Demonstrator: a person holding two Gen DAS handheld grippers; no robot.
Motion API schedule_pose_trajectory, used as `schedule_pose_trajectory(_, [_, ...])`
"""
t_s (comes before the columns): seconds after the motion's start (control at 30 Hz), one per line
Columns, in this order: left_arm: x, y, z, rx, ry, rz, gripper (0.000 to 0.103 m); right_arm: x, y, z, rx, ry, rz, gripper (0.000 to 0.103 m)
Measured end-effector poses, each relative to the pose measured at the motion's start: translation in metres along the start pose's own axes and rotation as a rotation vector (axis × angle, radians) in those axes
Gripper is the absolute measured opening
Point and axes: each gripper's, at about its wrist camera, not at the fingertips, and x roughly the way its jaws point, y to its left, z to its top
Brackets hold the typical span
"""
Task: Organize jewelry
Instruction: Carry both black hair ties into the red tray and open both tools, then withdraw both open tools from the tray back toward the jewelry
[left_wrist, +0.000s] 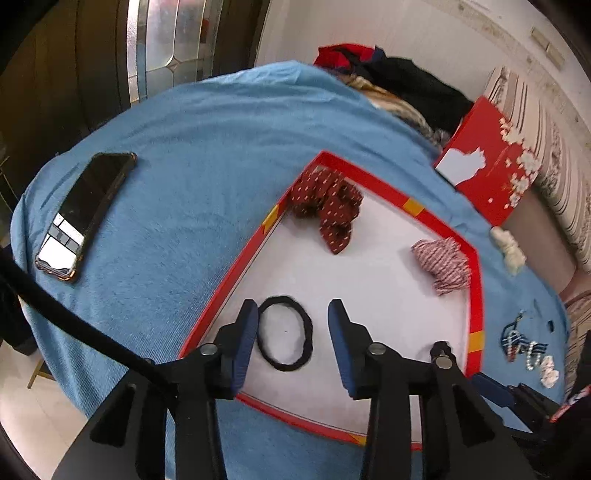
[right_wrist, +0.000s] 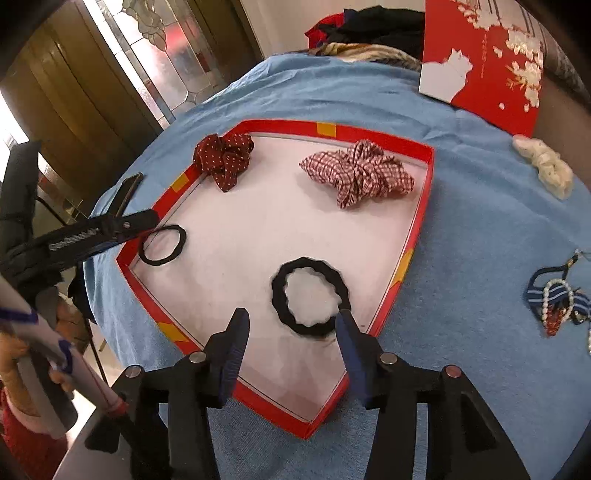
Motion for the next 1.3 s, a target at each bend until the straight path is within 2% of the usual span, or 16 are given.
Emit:
schedule_pose_trajectory(0.2, [-0.029,-0.010,-0.007,0.019,-0.059,0.013,0.045,0.004,0.011,0.005,-0.055,-0.005,-0.045,0.052])
schedule_pose_trajectory(0.33, [-0.040,-0.016,-0.013,0.030,-0.067,0.003,0.046,0.030,0.022,0.008,-0.116,0.058,-0.070,0.052])
schedule_pose_trajectory(0.47, [-0.048,-0.018,-0.017,0.039,-0.074,0.005,0.046,0.038,0.028,0.001,-0.116,0.100,-0.019,0.052])
schedule_pose_trajectory(0.63, [-0.055,-0.024,-0.020,0.056,-0.092,0.034,0.046,0.028,0.033,-0.013,-0.100,0.113,0.055,0.052])
schedule_pose_trajectory(0.7, [-0.058,-0.030,-0.022,0.069,-0.097,0.040,0.046,0.018,0.026,-0.013,-0.058,0.102,0.109,0.052])
schedule_pose_trajectory(0.87, [-0.068,-0.052,-0.030,0.129,-0.116,0.057,0.046,-0.027,0.013,-0.015,-0.030,0.006,0.116,0.052])
schedule_pose_trajectory(1.07, [-0.084,-0.096,-0.050,0.228,-0.151,0.057,0.056,-0.088,-0.028,-0.046,0.006,-0.109,0.020,0.053])
schedule_pose_trajectory(1.3, [-0.091,-0.154,-0.078,0.330,-0.148,0.020,0.058,-0.129,-0.098,-0.090,0.147,-0.161,-0.081,0.056])
